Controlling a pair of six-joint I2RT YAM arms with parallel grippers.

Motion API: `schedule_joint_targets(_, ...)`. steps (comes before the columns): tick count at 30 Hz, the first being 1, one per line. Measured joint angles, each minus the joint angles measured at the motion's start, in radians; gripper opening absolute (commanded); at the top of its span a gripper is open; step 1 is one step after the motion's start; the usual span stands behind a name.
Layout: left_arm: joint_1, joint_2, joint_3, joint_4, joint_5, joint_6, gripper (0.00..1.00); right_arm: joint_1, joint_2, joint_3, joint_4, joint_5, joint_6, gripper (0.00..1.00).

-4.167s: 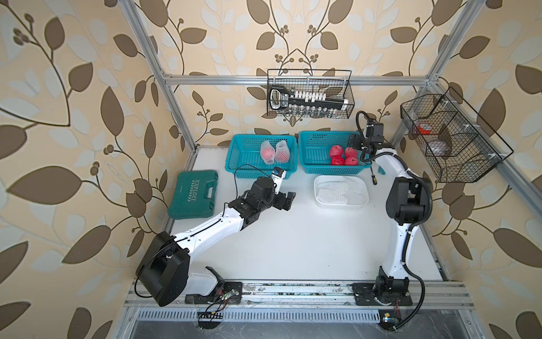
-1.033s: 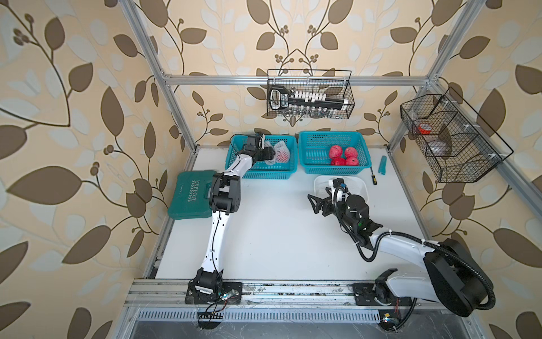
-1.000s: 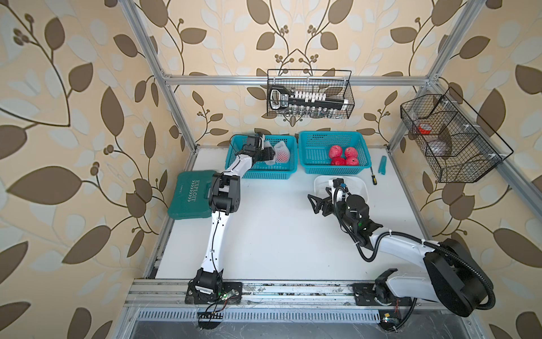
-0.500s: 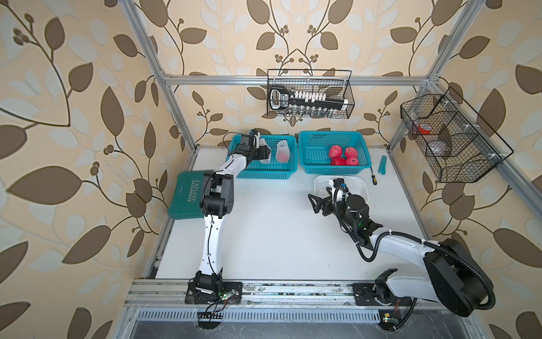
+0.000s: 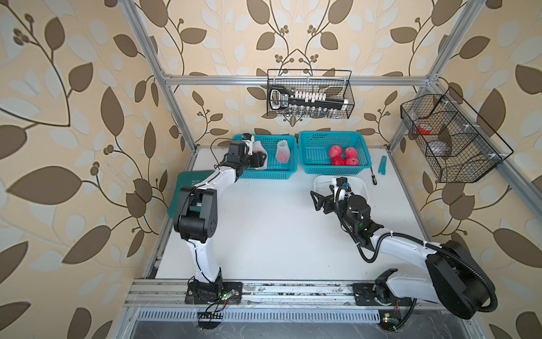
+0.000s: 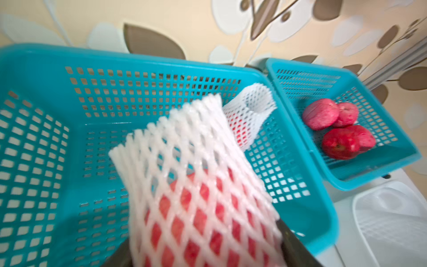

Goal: Remove foam nets from apples
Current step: Place the apple at the center of the board.

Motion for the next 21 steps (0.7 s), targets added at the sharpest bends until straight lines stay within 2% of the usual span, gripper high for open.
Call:
schedule_joint_targets(4,-0.058,-0.217,-0.201,0.093,0.011,0.036,0.55,0.000,-0.001,0.000,-0.001,0.005,0.000,1.00)
schedule_joint_targets(7,-0.171,-0.344,-0.335,0.164,0.012,0.101,0.56,0.000,-0.003,0.000,-0.002,0.010,0.000,1.00)
schedule_joint_targets(10,-0.278,-0.406,-0.456,0.250,0.020,0.140,0.56,0.000,-0.004,0.000,-0.002,0.016,-0.001,1.00)
schedule_joint_targets(16,-0.412,-0.384,-0.707,0.454,0.012,0.195,0.57,0.000,0.002,0.000,-0.003,0.029,-0.016,1.00)
schedule_joint_targets(21,-0.483,-0.312,-0.801,0.561,-0.018,0.232,0.57,0.000,0.004,0.000,-0.009,0.042,-0.023,1.00)
